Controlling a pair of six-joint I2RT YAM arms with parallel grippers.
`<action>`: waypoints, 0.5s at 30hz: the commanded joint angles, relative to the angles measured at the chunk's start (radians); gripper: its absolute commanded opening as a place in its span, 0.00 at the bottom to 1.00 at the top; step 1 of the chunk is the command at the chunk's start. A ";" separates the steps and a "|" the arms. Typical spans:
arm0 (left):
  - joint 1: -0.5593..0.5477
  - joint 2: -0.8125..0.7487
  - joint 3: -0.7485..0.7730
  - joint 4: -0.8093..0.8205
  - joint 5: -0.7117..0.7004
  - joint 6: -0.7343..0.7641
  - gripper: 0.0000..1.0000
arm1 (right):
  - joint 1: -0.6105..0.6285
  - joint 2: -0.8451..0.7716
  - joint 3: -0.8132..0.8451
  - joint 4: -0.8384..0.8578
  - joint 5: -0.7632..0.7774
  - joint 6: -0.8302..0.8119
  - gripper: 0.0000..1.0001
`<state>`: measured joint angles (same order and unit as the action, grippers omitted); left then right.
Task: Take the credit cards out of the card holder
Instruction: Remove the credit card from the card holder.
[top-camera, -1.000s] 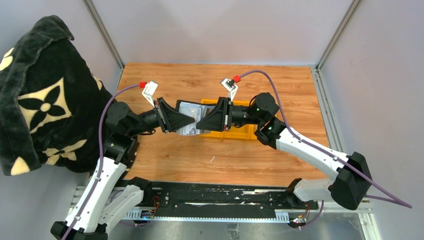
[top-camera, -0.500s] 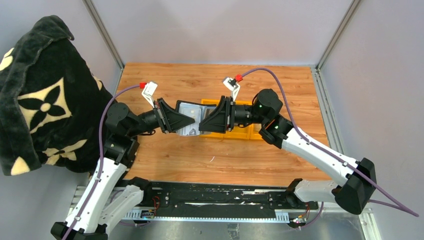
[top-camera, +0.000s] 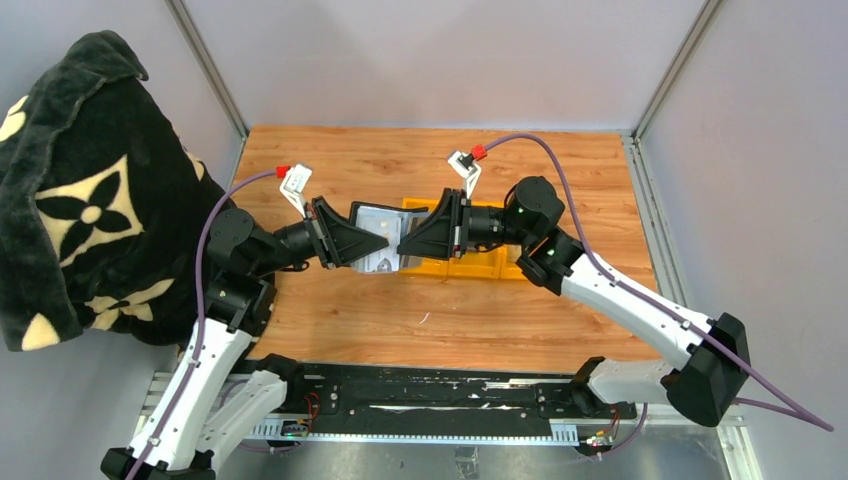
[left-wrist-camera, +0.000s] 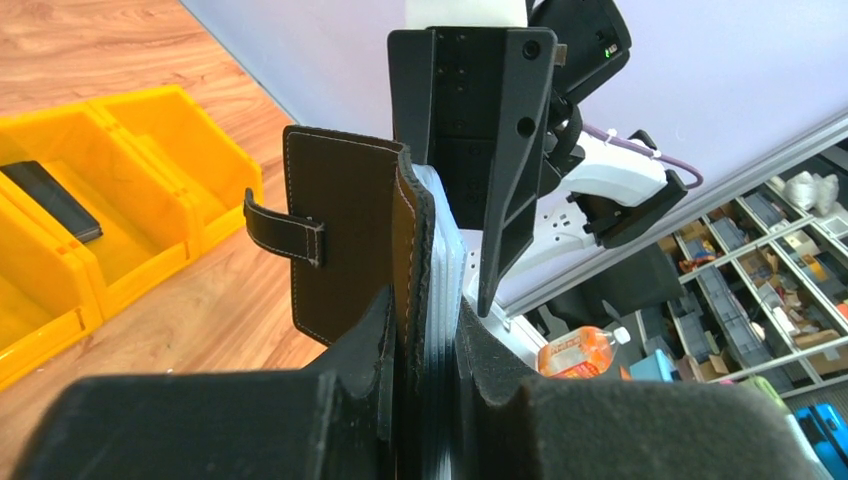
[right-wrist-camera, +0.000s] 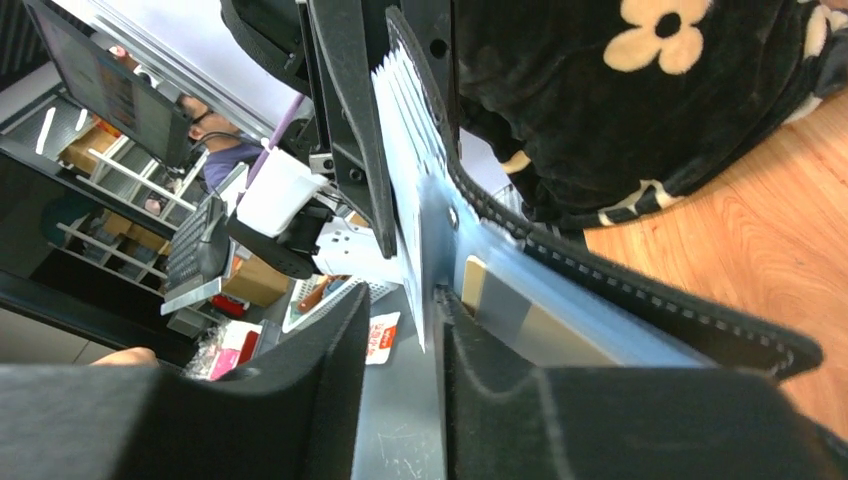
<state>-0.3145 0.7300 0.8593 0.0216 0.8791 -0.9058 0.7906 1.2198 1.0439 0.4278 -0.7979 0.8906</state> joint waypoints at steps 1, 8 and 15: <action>0.000 -0.019 -0.005 0.051 0.015 0.008 0.02 | 0.008 0.024 0.008 0.129 -0.023 0.066 0.30; 0.000 -0.017 -0.033 0.074 0.030 -0.023 0.31 | 0.016 0.060 0.017 0.184 -0.012 0.107 0.18; 0.000 -0.013 -0.057 0.155 0.120 -0.166 0.50 | 0.018 0.057 -0.011 0.259 -0.021 0.138 0.03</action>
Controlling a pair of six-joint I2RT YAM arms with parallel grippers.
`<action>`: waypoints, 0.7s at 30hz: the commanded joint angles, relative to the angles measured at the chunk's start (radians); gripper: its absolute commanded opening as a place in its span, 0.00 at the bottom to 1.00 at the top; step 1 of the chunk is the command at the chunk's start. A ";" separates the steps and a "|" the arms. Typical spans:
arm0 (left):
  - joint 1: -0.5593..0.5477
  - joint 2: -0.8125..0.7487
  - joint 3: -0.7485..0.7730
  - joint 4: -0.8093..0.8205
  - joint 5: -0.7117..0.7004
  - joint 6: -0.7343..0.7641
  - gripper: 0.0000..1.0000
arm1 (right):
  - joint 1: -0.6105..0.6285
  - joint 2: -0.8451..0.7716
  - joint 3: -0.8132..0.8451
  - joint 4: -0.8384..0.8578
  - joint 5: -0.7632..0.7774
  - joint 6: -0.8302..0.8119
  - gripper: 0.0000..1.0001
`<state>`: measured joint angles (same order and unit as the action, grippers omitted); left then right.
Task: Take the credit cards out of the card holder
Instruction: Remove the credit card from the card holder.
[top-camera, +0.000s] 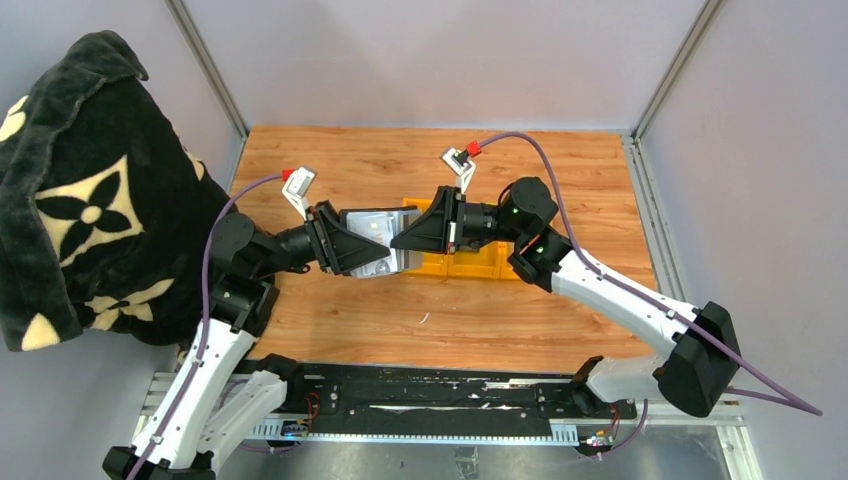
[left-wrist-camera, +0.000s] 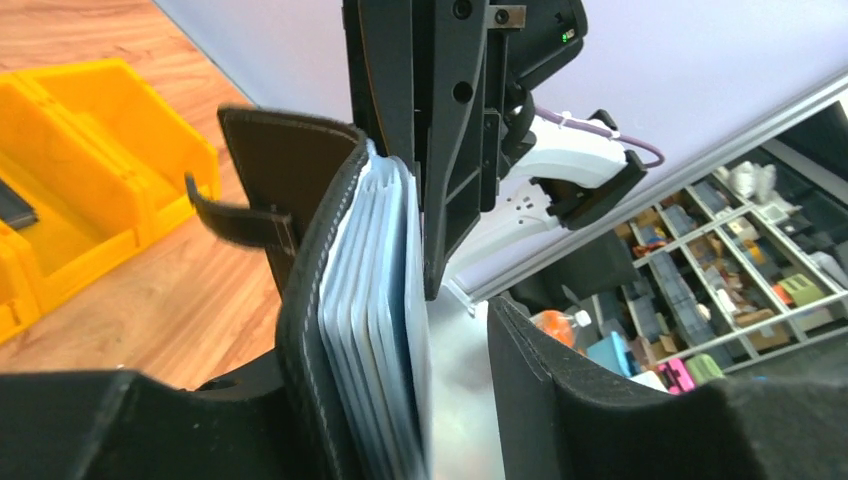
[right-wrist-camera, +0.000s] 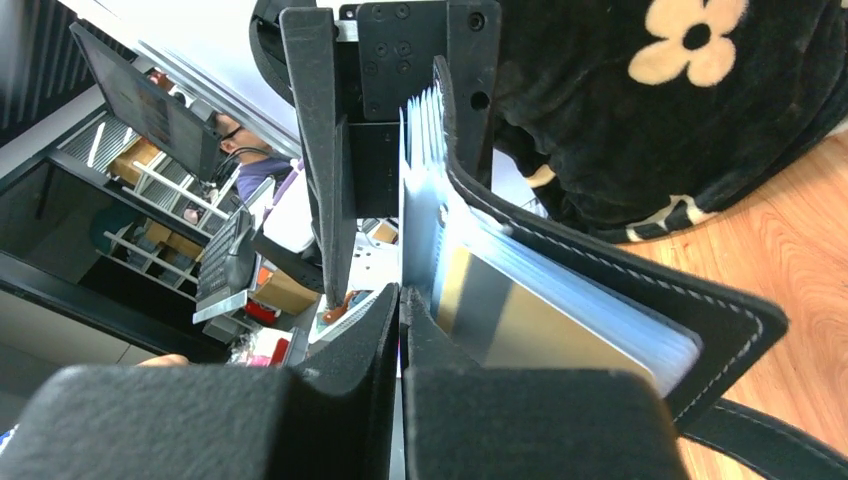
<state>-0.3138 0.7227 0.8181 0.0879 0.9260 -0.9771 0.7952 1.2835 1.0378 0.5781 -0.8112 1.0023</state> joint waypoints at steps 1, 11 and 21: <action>-0.001 -0.006 -0.017 0.101 0.077 -0.113 0.50 | 0.014 -0.009 -0.006 0.115 -0.014 0.027 0.02; -0.001 -0.005 -0.002 0.158 0.118 -0.170 0.36 | 0.012 -0.071 -0.073 0.099 -0.003 0.006 0.00; -0.001 0.001 0.011 0.159 0.120 -0.153 0.20 | -0.004 -0.157 -0.090 -0.025 0.011 -0.058 0.00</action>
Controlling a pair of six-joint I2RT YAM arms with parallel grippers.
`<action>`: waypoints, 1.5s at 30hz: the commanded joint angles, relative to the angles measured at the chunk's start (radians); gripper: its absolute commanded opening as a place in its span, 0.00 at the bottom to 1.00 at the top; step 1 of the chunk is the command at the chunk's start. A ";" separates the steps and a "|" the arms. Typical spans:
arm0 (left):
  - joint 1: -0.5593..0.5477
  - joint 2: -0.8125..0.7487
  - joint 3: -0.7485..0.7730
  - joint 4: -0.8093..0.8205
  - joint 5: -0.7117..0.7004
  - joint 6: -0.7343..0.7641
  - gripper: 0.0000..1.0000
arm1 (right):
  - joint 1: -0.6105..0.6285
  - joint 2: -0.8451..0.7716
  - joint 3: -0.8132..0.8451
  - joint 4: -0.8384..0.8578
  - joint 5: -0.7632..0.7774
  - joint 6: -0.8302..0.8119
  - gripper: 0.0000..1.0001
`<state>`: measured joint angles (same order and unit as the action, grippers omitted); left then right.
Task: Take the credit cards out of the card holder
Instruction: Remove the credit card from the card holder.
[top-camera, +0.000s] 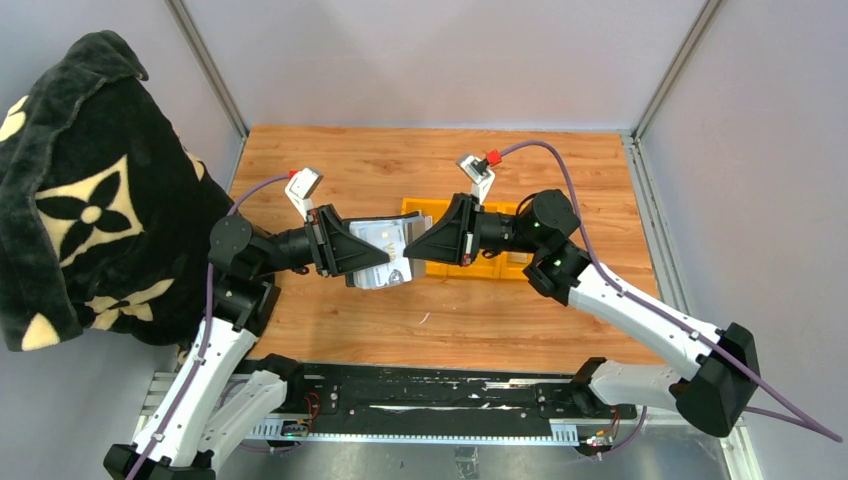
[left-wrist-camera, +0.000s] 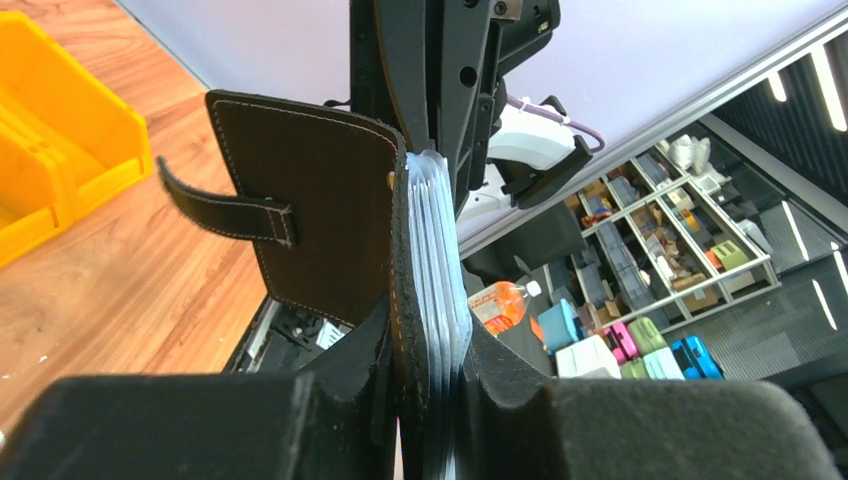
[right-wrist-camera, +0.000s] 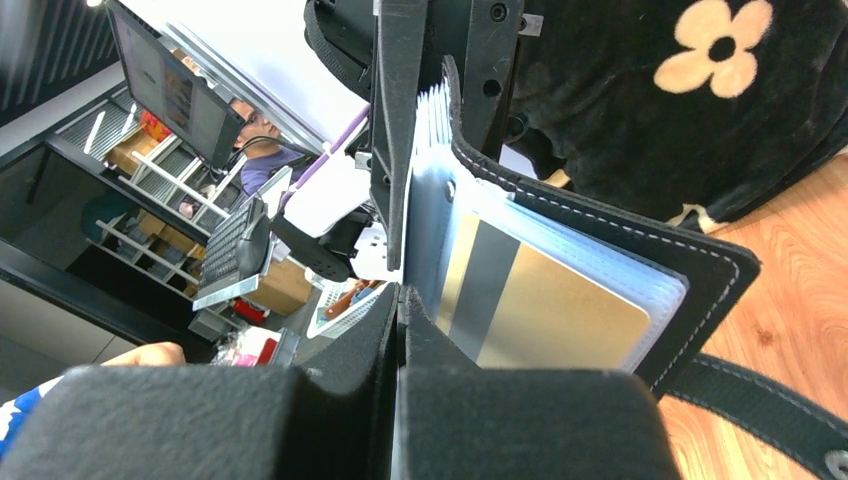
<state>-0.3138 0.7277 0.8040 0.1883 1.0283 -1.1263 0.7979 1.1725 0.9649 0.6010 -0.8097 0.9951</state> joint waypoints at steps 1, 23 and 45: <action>-0.001 -0.003 0.027 0.059 0.018 -0.003 0.19 | -0.007 -0.052 -0.020 -0.051 0.011 -0.054 0.00; -0.001 0.000 0.068 -0.062 -0.024 0.129 0.05 | 0.028 0.033 0.034 0.036 -0.029 0.009 0.05; -0.001 0.012 0.175 -0.359 -0.052 0.434 0.04 | -0.501 -0.158 -0.112 -0.450 0.006 -0.158 0.00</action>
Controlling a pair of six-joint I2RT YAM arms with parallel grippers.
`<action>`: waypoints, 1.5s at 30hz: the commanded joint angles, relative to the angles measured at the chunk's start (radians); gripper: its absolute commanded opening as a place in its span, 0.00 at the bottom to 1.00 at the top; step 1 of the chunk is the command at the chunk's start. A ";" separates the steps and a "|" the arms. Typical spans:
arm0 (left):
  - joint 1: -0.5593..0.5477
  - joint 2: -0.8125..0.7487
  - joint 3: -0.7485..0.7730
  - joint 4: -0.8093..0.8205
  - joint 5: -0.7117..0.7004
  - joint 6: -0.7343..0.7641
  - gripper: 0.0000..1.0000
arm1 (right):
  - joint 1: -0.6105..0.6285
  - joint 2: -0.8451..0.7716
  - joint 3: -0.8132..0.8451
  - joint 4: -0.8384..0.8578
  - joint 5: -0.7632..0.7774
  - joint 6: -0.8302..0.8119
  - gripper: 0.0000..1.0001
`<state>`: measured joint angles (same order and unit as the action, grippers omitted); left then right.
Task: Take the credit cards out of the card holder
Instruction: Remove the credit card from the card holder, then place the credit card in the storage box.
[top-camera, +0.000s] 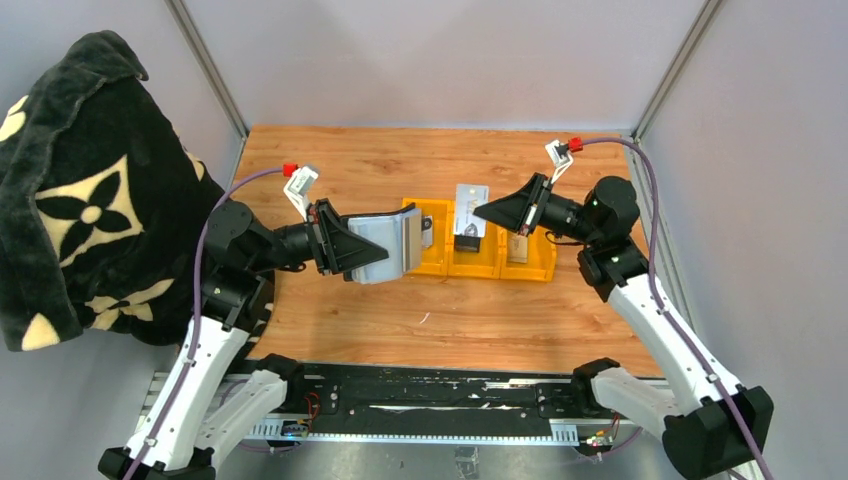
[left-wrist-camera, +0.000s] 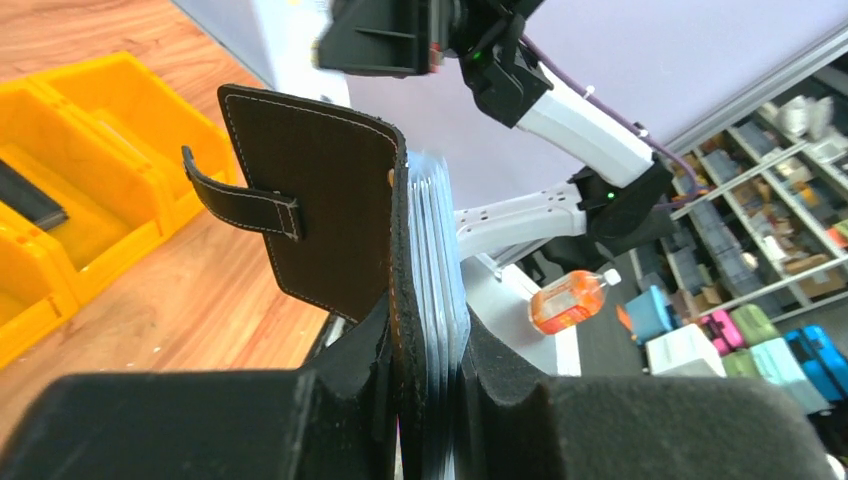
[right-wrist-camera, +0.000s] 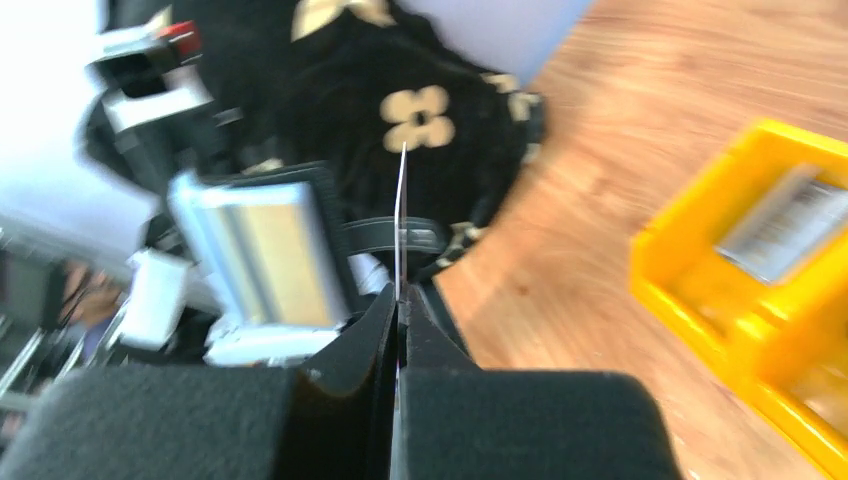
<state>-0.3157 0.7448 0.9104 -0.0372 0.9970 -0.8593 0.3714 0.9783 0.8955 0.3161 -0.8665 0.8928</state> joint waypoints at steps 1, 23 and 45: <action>0.002 -0.005 0.081 -0.165 -0.024 0.200 0.05 | -0.071 0.059 -0.041 -0.199 0.099 -0.085 0.00; 0.001 -0.049 0.122 -0.156 -0.015 0.184 0.04 | 0.210 0.983 0.557 -0.493 0.519 -0.323 0.00; 0.001 -0.054 0.137 -0.156 -0.007 0.177 0.03 | 0.244 0.949 0.622 -0.539 0.712 -0.341 0.47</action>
<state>-0.3157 0.6983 1.0119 -0.2272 0.9833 -0.6727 0.5961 2.0045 1.4963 -0.1730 -0.2226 0.5747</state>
